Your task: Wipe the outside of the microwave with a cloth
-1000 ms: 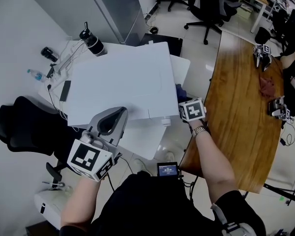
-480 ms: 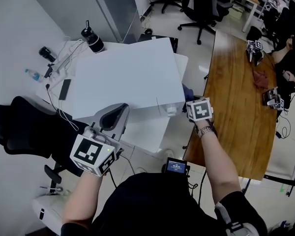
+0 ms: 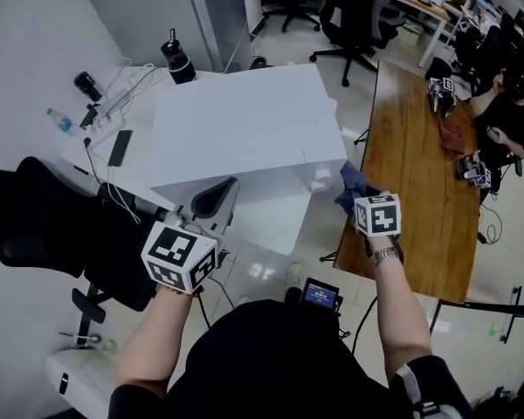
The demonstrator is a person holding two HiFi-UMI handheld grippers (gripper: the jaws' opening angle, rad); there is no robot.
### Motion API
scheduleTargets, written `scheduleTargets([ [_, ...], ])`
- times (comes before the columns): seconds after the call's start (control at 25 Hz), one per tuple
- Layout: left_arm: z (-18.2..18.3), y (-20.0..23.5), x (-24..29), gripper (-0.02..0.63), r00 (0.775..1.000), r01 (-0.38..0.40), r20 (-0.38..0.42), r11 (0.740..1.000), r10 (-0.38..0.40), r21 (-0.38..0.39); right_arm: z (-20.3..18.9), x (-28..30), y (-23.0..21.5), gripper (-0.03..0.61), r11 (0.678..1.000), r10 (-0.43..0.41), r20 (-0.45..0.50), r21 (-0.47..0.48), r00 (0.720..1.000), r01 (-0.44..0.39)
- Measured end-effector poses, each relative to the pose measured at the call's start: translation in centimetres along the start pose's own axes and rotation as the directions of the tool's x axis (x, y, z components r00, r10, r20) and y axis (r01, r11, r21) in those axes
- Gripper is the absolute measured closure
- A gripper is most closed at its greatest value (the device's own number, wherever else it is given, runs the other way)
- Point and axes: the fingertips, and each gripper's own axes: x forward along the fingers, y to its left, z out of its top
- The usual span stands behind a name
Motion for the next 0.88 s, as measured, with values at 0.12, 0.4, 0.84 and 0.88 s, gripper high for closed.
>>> scheduleTargets([
  [0.12, -0.7, 0.4, -1.3, 0.609, 1.000, 0.000, 0.005, 1.000, 0.000, -0.016, -0.2, -2.3, 2.2, 0.505, 1.000, 0.003, 0.015, -0.020, 1.000, -0.003],
  [0.4, -2.6, 2.5, -5.1, 0.609, 0.999, -0.033, 0.005, 0.998, 0.033, -0.055, 0.4, -4.8, 10.6, 0.505, 0.991, 0.086, 0.055, -0.108, 0.995, -0.080],
  [0.84, -5.6, 7.4, -13.4, 0.609, 0.987, -0.162, -0.007, 0.982, 0.162, -0.100, 4.4, -4.2, 28.1, 0.505, 0.903, 0.318, 0.083, -0.329, 0.944, -0.275],
  [0.88, -5.8, 7.9, -14.2, 0.609, 0.984, -0.175, -0.007, 0.979, 0.176, -0.104, 4.5, -4.1, 29.6, 0.505, 0.892, 0.336, 0.080, -0.346, 0.938, -0.290],
])
